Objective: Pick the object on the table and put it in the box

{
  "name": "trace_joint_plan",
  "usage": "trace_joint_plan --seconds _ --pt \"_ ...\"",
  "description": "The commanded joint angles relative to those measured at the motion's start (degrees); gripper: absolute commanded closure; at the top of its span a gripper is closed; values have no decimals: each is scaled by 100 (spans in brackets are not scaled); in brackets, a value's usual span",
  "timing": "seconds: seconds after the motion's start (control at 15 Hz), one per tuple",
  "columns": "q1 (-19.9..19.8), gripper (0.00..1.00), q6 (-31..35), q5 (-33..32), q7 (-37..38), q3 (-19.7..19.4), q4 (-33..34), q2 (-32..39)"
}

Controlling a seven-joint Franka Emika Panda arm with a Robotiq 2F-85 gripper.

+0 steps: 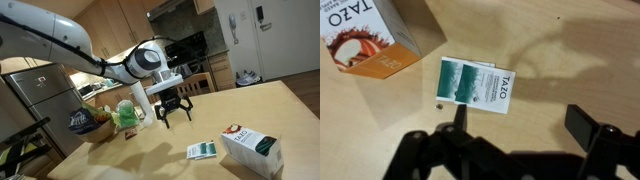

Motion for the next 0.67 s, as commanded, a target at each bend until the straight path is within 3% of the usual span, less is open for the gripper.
trace_joint_plan --seconds 0.0,0.6 --pt "-1 0 -25 -3 0 5 32 12" --pt "-357 0 -52 605 -84 197 505 872"
